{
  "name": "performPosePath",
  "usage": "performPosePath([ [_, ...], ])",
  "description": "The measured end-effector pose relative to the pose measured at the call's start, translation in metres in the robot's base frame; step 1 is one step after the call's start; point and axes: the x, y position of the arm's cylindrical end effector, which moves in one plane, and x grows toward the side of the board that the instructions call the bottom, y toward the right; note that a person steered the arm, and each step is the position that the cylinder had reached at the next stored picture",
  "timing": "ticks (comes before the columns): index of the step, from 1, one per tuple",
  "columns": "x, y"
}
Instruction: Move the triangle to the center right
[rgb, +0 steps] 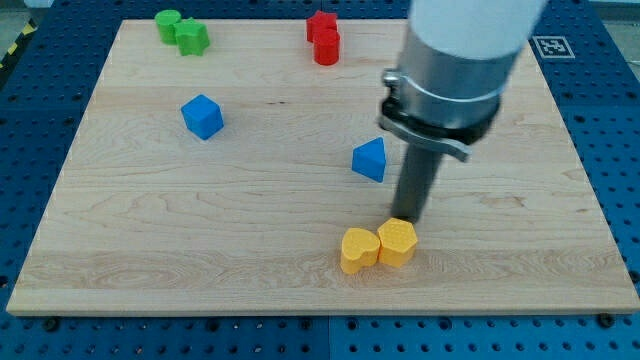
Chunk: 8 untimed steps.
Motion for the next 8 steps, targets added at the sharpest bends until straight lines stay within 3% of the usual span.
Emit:
performPosePath([
  [1, -0.011, -0.061],
  [2, -0.04, -0.076],
  [4, -0.052, -0.024],
  [7, -0.123, 0.017],
  [8, -0.129, 0.049],
])
